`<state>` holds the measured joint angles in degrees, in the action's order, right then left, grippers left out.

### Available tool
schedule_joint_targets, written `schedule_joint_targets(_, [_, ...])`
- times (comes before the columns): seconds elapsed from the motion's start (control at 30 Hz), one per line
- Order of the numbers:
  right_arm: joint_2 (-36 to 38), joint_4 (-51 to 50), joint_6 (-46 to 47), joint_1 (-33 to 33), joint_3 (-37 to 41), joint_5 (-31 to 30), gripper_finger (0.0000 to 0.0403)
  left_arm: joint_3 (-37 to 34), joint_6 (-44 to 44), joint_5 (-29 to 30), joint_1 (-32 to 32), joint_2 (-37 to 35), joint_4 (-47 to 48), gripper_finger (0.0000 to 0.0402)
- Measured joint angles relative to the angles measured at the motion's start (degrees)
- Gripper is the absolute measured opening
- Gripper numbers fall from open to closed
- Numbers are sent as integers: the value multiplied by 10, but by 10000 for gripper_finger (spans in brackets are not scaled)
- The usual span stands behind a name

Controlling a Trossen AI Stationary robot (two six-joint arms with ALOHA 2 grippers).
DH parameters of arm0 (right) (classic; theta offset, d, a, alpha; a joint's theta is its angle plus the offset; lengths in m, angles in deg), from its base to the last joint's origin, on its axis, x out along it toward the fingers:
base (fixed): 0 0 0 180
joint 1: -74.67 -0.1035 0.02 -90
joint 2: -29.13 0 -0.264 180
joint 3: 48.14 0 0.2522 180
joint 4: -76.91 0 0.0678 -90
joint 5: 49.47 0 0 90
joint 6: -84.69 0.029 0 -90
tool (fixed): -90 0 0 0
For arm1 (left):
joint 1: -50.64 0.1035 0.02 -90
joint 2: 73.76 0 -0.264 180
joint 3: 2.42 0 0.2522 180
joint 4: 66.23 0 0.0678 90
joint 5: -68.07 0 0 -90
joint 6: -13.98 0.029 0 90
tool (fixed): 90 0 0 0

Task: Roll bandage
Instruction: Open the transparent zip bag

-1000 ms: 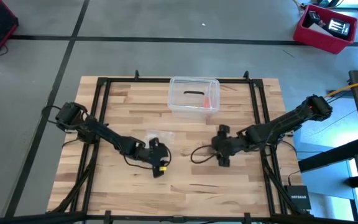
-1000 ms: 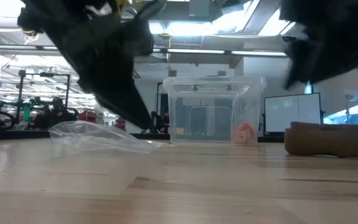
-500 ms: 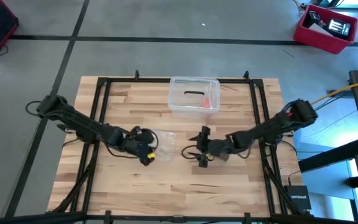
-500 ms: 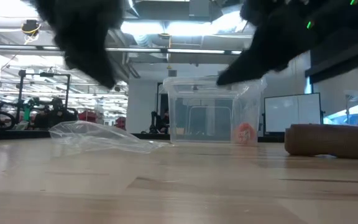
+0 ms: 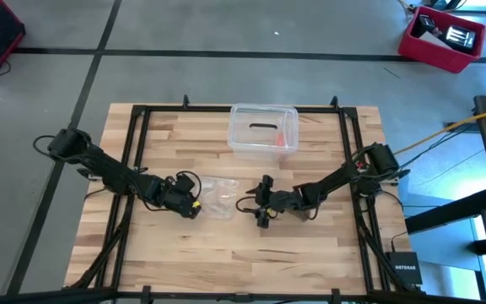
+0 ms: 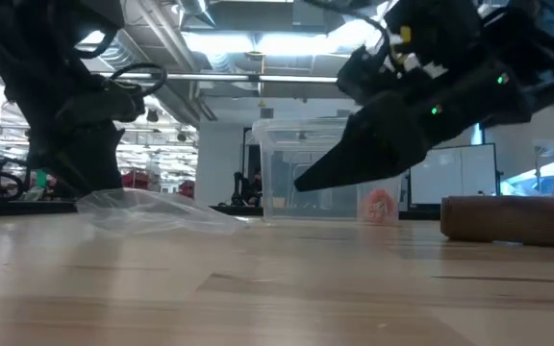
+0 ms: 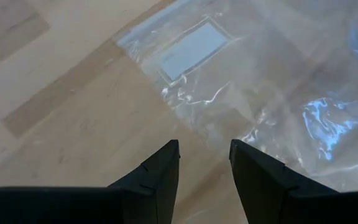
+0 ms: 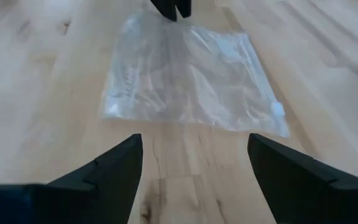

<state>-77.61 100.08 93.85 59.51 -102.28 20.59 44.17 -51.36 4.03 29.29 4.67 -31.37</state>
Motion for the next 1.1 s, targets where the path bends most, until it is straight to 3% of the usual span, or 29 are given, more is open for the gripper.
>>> schedule_joint_targets(0.5, [-41,3,42,2,0,-2,292,-43,59,-28,-7,3,-184,136])
schedule_joint_targets(0.77, [-41,3,39,2,0,-4,292,-43,53,-61,-5,2,-174,136])
schedule_joint_targets(1.1, [-41,2,34,2,0,-4,292,-42,-62,-67,-3,-69,-82,136])
